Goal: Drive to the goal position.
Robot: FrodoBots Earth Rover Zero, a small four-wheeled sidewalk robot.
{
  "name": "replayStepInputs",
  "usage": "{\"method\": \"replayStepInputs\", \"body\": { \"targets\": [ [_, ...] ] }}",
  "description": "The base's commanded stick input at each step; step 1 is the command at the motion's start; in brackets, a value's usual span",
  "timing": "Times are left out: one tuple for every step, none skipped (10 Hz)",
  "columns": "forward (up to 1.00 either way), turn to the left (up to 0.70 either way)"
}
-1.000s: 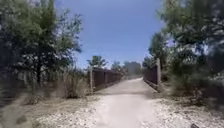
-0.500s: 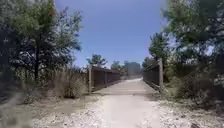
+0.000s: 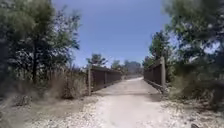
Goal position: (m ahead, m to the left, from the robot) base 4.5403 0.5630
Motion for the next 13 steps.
{"method": "replayStepInputs", "body": {
  "targets": [
    [0.3,0.0],
    [0.3,0.0],
    [0.3,0.0],
    [0.3,0.0],
    [0.3,0.0],
    [0.3,0.0],
    [0.3,0.0],
    [0.3,0.0],
    [0.3,0.0],
    [0.3,0.0],
    [0.3,0.0],
    [0.3,0.0],
    [0.3,0.0]
  ]
}}
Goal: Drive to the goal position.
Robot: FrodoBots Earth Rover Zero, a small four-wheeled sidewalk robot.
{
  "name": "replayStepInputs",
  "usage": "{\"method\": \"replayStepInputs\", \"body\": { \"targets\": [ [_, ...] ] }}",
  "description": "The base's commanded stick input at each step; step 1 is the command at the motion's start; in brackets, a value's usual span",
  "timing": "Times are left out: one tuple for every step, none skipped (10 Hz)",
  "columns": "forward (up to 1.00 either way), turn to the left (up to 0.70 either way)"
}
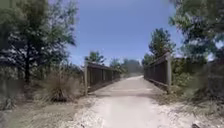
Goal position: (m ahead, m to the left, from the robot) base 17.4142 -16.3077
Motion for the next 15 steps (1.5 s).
{"method": "replayStepInputs", "body": {
  "targets": [
    [0.3,0.0],
    [0.3,0.0],
    [0.3,0.0],
    [0.3,0.0],
    [0.3,0.0],
    [0.3,0.0],
    [0.3,0.0],
    [0.3,0.0],
    [0.3,0.0],
    [0.3,0.0],
    [0.3,0.0],
    [0.3,0.0],
    [0.3,0.0],
    [0.3,0.0],
    [0.3,-0.67]
  ]
}}
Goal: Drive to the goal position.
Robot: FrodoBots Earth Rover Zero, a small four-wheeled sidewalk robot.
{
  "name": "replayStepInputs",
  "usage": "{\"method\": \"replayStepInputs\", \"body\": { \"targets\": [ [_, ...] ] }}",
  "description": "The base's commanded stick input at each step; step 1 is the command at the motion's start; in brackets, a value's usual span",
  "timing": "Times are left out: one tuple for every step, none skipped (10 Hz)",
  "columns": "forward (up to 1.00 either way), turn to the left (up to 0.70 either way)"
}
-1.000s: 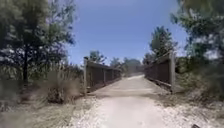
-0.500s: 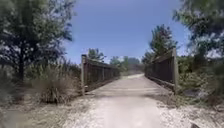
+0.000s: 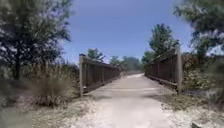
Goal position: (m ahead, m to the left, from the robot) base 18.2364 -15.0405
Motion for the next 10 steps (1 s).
{"method": "replayStepInputs", "body": {
  "targets": [
    [0.3,-0.3],
    [0.3,0.0],
    [0.3,0.0],
    [0.3,0.0],
    [0.3,0.0],
    [0.3,0.0],
    [0.3,0.0],
    [0.3,0.0],
    [0.3,0.0],
    [0.3,0.0]
  ]
}}
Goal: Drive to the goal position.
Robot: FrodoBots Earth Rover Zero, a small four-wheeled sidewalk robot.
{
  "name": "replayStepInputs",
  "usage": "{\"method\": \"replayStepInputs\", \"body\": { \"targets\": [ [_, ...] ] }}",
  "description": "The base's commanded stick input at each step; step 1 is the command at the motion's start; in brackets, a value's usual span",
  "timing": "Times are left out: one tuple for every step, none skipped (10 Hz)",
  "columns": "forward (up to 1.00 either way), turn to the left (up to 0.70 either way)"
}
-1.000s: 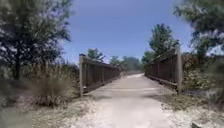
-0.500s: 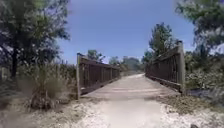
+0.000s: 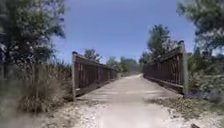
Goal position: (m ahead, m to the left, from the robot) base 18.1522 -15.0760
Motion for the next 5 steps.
{"method": "replayStepInputs", "body": {
  "targets": [
    [0.3,0.0],
    [0.3,0.0],
    [0.3,0.0],
    [0.3,0.0],
    [0.3,0.0]
  ]
}}
